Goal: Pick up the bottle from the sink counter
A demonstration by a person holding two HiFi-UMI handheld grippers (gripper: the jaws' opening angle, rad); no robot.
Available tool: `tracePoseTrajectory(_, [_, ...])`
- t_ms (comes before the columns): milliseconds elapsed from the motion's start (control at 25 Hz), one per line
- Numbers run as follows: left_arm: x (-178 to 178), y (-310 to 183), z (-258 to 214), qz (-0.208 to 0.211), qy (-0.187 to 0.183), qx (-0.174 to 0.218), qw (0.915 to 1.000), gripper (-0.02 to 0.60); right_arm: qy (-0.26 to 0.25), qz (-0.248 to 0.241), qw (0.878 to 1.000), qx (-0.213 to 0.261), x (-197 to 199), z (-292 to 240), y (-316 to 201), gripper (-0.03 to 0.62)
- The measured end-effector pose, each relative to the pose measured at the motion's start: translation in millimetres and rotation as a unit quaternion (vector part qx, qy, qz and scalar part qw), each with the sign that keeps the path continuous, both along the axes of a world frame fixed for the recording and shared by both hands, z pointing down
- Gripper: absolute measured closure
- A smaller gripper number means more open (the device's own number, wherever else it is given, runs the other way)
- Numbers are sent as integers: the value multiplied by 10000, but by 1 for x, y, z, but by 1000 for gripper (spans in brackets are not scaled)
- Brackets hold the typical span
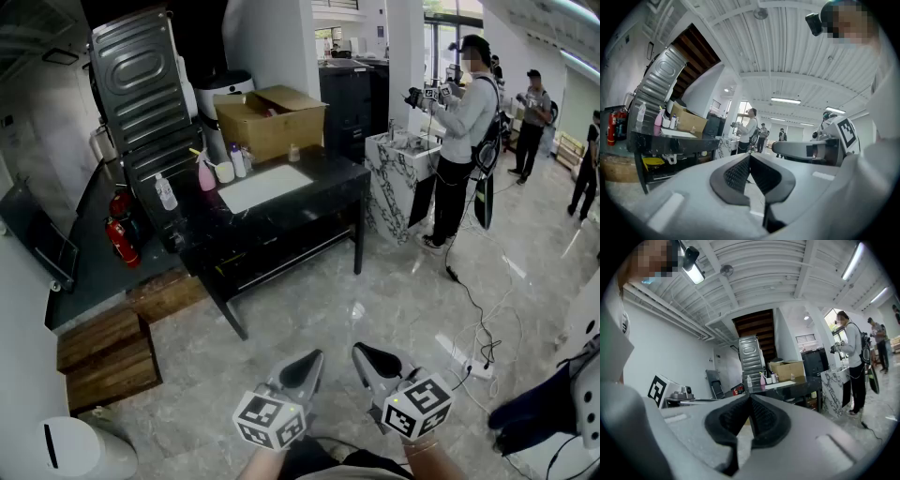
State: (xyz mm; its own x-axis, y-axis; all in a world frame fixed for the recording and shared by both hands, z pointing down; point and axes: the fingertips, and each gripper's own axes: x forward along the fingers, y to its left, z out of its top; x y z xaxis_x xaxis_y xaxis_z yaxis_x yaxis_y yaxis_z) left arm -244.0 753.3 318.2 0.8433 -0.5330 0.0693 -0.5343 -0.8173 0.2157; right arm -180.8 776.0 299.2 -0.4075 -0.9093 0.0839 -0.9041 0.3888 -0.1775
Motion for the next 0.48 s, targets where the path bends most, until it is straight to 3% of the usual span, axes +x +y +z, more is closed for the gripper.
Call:
tracePoseTrajectory(120, [1, 4, 5, -38, 68, -161, 9998, 575, 114, -26, 9999, -19, -2, 1, 3, 591])
tracePoseTrajectory(480, [3, 8, -4, 38, 72, 9, 10000, 575, 214, -56, 9997, -46, -9, 5, 4, 591])
